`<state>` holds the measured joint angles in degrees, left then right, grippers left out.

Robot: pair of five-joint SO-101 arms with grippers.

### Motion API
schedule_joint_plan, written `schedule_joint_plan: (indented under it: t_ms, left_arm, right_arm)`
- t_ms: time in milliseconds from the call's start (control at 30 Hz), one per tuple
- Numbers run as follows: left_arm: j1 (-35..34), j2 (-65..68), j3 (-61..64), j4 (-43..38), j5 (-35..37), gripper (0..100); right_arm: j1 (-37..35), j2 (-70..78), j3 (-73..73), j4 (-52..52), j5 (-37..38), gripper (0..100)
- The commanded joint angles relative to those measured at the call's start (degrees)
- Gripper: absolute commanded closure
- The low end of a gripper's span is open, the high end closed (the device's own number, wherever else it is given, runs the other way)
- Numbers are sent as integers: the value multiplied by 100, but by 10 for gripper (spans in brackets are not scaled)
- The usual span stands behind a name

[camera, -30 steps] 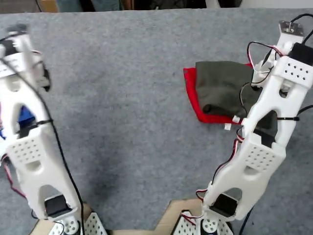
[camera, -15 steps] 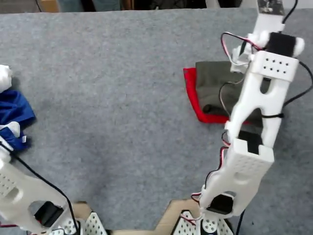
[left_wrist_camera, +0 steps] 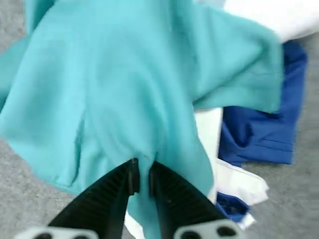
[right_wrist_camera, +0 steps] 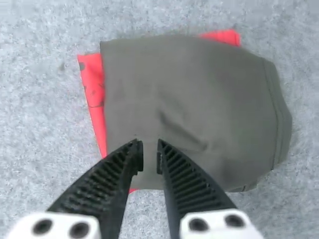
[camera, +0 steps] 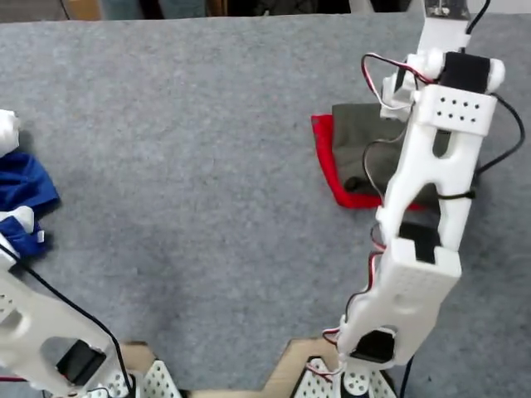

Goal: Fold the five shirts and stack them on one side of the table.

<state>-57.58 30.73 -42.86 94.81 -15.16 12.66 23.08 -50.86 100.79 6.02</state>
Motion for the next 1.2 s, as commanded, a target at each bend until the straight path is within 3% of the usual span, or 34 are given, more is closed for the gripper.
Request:
schedule_joint_plan:
  t_ms: [0, 200, 400, 633, 733, 800, 900, 967, 1067, 1167]
  left_arm:
    - [365, -563, -866, 615, 62, 972]
    - [1024, -1881, -971, 615, 343, 972]
    - [2484, -3947, -136, 607, 343, 972]
    - [5543, -5855, 1613, 580, 343, 971]
    - [6985, -6022, 2589, 440, 343, 970]
    - [7582, -5969, 3389, 44, 343, 970]
    - [8119, -5811, 4549, -791, 448, 959]
    - [8400, -5723, 5051, -1116, 800, 881]
    - [8532, -5749, 5130, -1029, 1600, 747]
    - [8031, -6022, 4532, -686, 2057, 728]
  right_arm:
    - [-70, -462, -224, 44, -53, 934]
    - [-35, -655, -224, 44, -44, 934]
    - [-26, -708, -224, 44, -44, 934]
    - [-26, -708, -224, 44, -53, 934]
    - [-26, -708, -224, 44, -53, 934]
    - [-44, -708, -224, 44, -53, 934]
    - [-70, -690, -224, 44, -53, 934]
    - [-70, -664, -224, 44, -53, 934]
    - [-79, -664, -101, 35, -44, 930]
    - [-202, -664, 215, 35, -26, 930]
